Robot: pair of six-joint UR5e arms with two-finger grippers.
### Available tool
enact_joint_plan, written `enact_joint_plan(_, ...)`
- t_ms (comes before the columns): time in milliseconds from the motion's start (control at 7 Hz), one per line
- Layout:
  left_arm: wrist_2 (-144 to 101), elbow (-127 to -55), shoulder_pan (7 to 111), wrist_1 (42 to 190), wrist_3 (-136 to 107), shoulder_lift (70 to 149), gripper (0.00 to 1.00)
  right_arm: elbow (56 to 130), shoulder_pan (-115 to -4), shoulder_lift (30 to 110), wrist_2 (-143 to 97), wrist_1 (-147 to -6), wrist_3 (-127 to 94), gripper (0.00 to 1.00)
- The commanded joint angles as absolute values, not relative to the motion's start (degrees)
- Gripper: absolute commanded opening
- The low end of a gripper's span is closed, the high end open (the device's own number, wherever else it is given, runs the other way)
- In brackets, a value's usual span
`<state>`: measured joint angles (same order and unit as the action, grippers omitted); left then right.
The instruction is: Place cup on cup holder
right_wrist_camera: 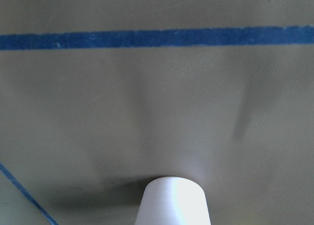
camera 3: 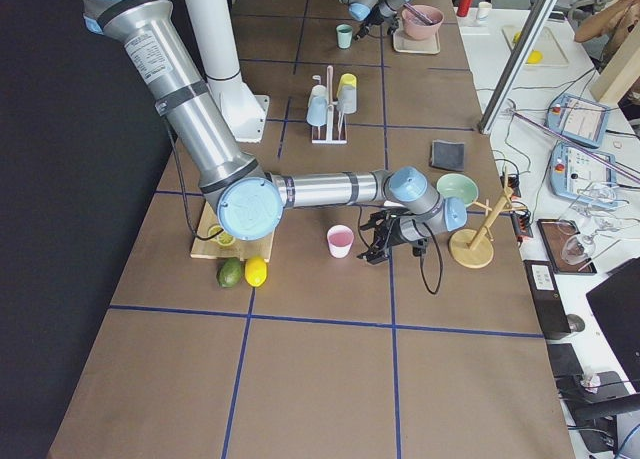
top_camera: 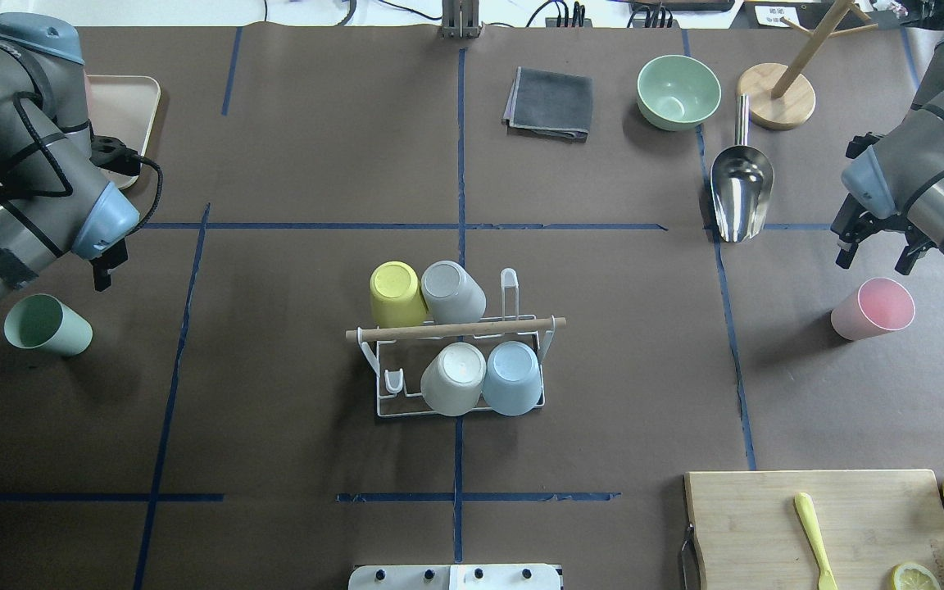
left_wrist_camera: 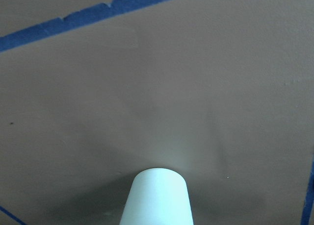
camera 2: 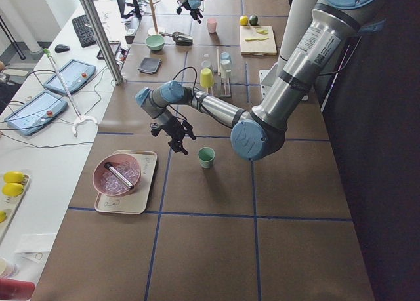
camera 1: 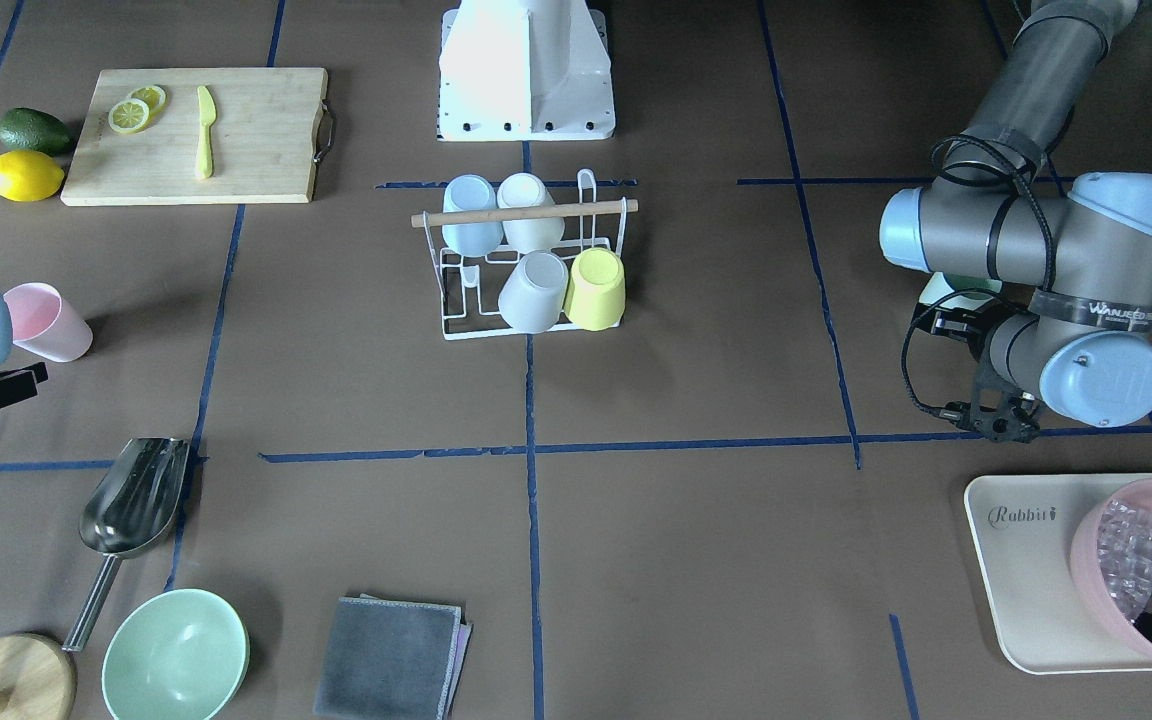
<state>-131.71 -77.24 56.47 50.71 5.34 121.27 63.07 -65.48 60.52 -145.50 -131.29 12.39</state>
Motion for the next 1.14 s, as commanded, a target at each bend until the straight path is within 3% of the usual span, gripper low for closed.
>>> enact_joint_plan(0,-133.4,-75.6,54.9,50.5,5.3,121.0,1.0,63.1,-63.8,60.9,-145.5,-132.4,12.4,1.0)
enact_joint_plan(1000,-132.6,-74.1,52.8,50.2,5.4,118.4,1.0,63.2,-61.1,61.4,-142.2,-134.9,18.4,1.0)
